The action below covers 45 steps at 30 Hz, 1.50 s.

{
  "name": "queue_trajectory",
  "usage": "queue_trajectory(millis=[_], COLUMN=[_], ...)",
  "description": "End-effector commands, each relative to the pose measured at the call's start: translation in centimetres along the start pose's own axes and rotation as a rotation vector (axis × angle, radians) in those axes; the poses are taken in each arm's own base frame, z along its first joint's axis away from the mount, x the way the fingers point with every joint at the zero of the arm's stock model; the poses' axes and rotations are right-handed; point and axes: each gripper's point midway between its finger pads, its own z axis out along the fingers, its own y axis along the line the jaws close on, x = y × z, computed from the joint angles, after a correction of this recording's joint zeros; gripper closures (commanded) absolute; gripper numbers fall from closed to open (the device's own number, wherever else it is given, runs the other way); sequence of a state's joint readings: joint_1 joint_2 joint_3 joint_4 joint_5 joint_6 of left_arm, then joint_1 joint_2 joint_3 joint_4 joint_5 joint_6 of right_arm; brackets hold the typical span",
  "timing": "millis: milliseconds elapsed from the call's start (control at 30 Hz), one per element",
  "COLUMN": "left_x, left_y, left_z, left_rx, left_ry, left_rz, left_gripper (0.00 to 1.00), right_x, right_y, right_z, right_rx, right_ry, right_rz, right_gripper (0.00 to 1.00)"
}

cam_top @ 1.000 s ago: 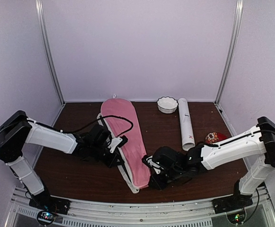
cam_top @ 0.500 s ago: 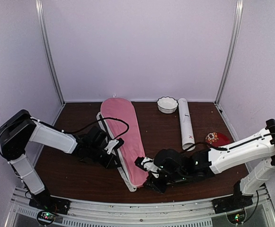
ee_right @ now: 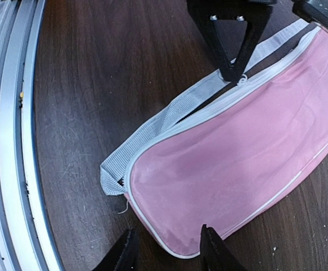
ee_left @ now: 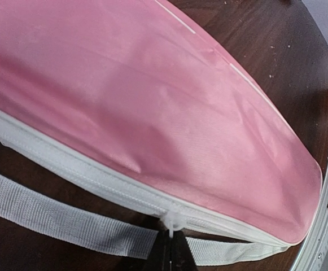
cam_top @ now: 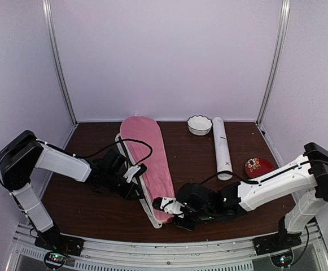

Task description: Pack up the badminton gear

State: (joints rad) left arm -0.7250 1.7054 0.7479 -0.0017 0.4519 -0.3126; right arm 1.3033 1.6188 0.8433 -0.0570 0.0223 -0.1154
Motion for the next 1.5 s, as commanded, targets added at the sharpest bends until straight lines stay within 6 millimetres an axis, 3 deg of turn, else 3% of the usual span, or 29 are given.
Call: queue_trajectory(millis=[0,233,400,567,867,1033,1233,1333,1467], left_x=[-1.4,-0.7,0.1,1.0,4.9,7.0,7.4,7.2,7.4], left_y=[-0.4,-0.4,-0.9,-1.9,-5.1,-6.3,-5.9,-6.2,-6.2], left_z=[-0.4,-0.4,-0.9,-1.3,-1.6,-2.3,-2.8,-2.6,-2.6], left_rx=[0.022,0.03,0.044,0.075,0.127,0.161,0.133,0.155,0.162], left_ry=[-0.036,-0.03,-0.032,-0.04,0.017,0.028,0.018,0.013,0.019], left_rz=[0.013,-0.006,-0.017,-0.035,-0.05,-0.089,-0.099,-0.109,-0.122], left_gripper=[1.0,1.0,1.0,1.0,1.0,1.0,1.0,1.0,1.0], right_x=[-1.1,-1.0,-1.3,-0.8,-1.2,-2.3,-2.4,-1.8,-2.5], right_y=[0.6,1.8,0.9,0.3,-0.7,-0.5,0.7,0.7,1.6], right_z=[0.8,2.6,4.0,5.1,6.4,5.3,2.0,2.4,3.2], right_rx=[-0.012,-0.044,0.009,0.043,0.085,0.07,0.006,0.011,-0.007], right_ry=[-0.025,0.022,0.048,0.085,0.102,0.066,-0.008,0.017,0.005], right_rz=[-0.097,-0.163,-0.147,-0.123,-0.068,-0.073,-0.146,-0.171,-0.189], right_gripper=[0.6,0.63,0.75,0.79,0.8,0.78,0.6,0.6,0.6])
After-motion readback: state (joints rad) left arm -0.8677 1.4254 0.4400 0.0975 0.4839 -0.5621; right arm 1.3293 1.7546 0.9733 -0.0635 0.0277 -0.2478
